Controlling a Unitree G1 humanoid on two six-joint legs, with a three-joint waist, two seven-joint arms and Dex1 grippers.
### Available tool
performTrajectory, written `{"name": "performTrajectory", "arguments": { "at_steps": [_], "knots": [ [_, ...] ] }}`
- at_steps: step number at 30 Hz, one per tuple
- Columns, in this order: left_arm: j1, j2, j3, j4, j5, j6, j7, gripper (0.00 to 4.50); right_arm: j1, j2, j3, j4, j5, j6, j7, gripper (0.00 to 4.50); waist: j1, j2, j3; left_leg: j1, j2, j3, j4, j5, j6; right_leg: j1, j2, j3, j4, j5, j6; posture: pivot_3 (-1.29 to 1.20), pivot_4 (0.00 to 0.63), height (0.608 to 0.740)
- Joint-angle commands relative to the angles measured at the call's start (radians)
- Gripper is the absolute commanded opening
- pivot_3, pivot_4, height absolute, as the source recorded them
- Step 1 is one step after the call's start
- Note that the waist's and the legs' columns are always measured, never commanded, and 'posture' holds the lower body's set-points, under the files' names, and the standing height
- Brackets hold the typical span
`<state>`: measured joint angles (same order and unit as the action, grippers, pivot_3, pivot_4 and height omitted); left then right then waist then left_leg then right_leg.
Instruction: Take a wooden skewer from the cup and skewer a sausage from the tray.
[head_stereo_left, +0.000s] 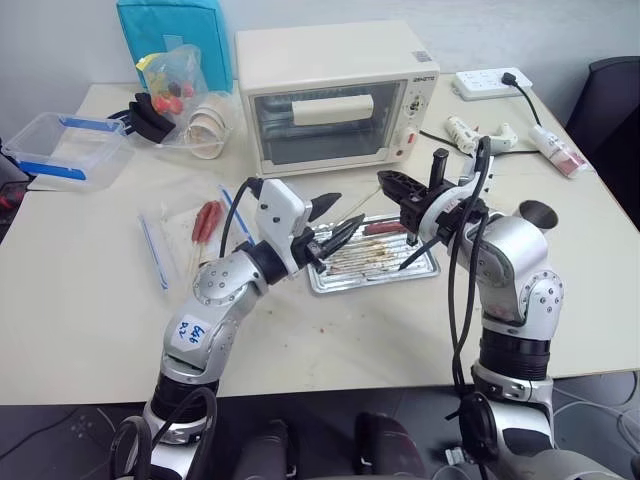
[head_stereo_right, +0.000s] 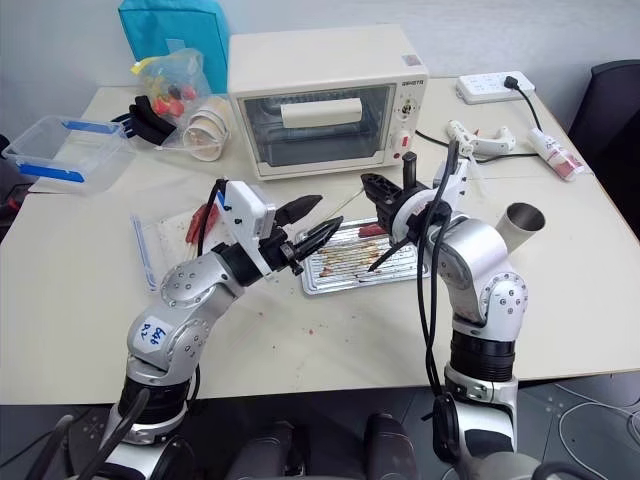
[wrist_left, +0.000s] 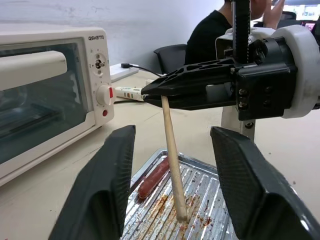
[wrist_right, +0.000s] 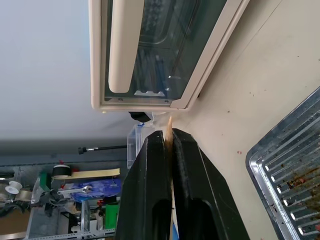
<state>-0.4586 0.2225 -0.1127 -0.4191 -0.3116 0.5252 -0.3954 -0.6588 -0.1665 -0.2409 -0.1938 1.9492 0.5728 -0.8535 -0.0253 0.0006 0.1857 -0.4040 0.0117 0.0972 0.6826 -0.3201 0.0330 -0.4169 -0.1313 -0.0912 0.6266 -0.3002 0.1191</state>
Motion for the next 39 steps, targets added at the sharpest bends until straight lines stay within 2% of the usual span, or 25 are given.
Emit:
{"name": "performTrajectory", "arguments": {
  "at_steps": [1,7,10,16,25,29,33,34,37,38,39],
  "knots": [
    [0.004,0.001,-0.005,-0.025,0.007,-0.013,0.003,2.4,-0.03,-0.005,0.004,-0.021,0.023,-0.011,0.02,0.0,0.0,0.0,0.0,0.0,0.0,0.0,0.0,0.0,0.0,0.0,0.0,0.0,0.0,0.0,0.0,0.0,0.15,0.74],
    [-0.005,-0.017,-0.008,-0.011,0.01,-0.025,0.013,2.4,-0.03,-0.003,0.005,-0.024,0.023,-0.014,0.018,0.0,0.0,0.0,0.0,0.0,0.0,0.0,0.0,0.0,0.0,0.0,0.0,0.0,0.0,0.0,0.0,0.0,0.15,0.74],
    [-0.006,-0.023,0.002,-0.002,0.009,-0.036,0.018,1.87,-0.029,-0.002,0.004,-0.025,0.023,-0.02,0.017,0.0,0.0,0.0,0.0,0.0,0.0,0.0,0.0,0.0,0.0,0.0,0.0,0.0,0.0,0.0,0.0,0.0,0.15,0.74],
    [-0.007,-0.022,0.01,0.005,0.006,-0.045,0.015,0.12,-0.031,0.002,0.001,-0.03,0.023,-0.024,0.013,0.0,0.0,0.0,0.0,0.0,0.0,0.0,0.0,0.0,0.0,0.0,0.0,0.0,0.0,0.0,0.0,0.0,0.15,0.74],
    [-0.012,-0.014,0.021,0.018,0.006,-0.042,0.019,0.05,-0.036,0.002,0.003,-0.039,0.023,-0.021,0.012,0.0,0.0,0.0,0.0,0.0,0.0,0.0,0.0,0.0,0.0,0.0,0.0,0.0,0.0,0.0,0.0,0.0,0.15,0.74],
    [-0.008,0.016,0.053,0.005,-0.007,-0.032,0.007,0.0,-0.029,-0.021,0.009,-0.042,0.023,0.008,0.01,1.02,0.0,0.0,0.0,0.0,0.0,0.0,0.0,0.0,0.0,0.0,0.0,0.0,0.0,0.0,0.0,0.0,0.15,0.74],
    [0.005,0.081,0.111,-0.024,-0.027,-0.016,-0.017,0.0,-0.024,-0.094,0.016,-0.035,0.023,0.061,0.03,2.34,0.0,0.0,0.0,0.0,0.0,0.0,0.0,0.0,0.0,0.0,0.0,0.0,0.0,0.0,0.0,0.0,0.15,0.74],
    [0.007,0.108,0.145,-0.031,-0.04,-0.006,-0.025,0.0,-0.025,-0.152,0.023,-0.02,0.01,0.106,0.057,2.63,0.0,0.0,0.0,0.0,0.0,-0.001,0.0,0.0,0.0,0.0,0.0,0.0,-0.001,0.0,0.0,0.0,0.15,0.74],
    [0.008,0.162,0.208,-0.049,-0.078,0.025,-0.044,0.0,-0.039,-0.297,0.052,0.025,-0.042,0.222,0.159,2.63,0.001,0.0,0.0,-0.001,0.0,-0.001,0.0,0.0,0.0,0.0,-0.001,0.0,-0.001,0.0,0.0,0.0,0.15,0.74],
    [0.007,0.178,0.223,-0.057,-0.098,0.042,-0.051,0.0,-0.052,-0.348,0.07,0.04,-0.088,0.27,0.222,2.63,0.001,0.0,0.0,-0.001,0.0,-0.001,0.0,0.0,0.0,0.001,-0.001,0.0,-0.002,0.0,0.0,0.0,0.15,0.74],
    [0.009,0.207,0.245,-0.072,-0.134,0.069,-0.08,0.0,-0.08,-0.437,0.124,0.047,-0.218,0.333,0.36,2.63,0.001,0.0,0.0,-0.001,0.0,-0.001,0.0,0.0,0.0,0.001,-0.001,0.0,-0.002,0.0,0.0,0.0,0.15,0.74]
  ]
}}
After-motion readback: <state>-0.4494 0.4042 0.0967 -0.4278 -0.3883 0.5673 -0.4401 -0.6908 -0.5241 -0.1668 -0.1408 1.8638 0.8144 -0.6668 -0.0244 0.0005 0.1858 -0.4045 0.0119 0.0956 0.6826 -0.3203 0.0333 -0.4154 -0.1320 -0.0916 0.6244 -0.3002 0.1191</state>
